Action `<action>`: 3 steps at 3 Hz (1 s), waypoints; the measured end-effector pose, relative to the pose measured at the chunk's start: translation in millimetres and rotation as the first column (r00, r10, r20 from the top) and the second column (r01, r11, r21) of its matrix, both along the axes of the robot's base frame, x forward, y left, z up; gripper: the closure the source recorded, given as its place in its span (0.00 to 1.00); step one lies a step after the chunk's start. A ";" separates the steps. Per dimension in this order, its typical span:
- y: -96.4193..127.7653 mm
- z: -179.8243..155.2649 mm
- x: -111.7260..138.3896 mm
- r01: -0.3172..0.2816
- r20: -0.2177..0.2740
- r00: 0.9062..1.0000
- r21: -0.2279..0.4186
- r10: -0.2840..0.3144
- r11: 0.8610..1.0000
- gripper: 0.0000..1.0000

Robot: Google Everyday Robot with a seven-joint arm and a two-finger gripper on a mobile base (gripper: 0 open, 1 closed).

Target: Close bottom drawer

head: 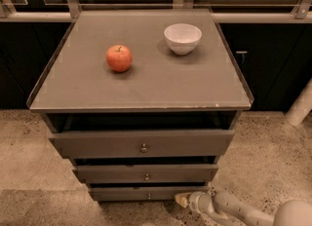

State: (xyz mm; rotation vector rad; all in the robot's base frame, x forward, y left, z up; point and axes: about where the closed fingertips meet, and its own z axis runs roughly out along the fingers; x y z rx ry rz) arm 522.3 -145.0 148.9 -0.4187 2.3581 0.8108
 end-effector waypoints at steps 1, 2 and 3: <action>-0.5 0.0 -2.7 0.000 0.000 1.000 0.000 0.000 1.000 1.00; -22.5 28.3 -27.5 0.038 -0.052 0.998 0.022 -0.036 0.999 1.00; -55.3 73.1 -63.2 0.093 -0.118 0.989 0.047 -0.087 0.995 1.00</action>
Offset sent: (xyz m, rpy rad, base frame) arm -0.1074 -0.0985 0.1220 0.0943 0.2145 -0.1629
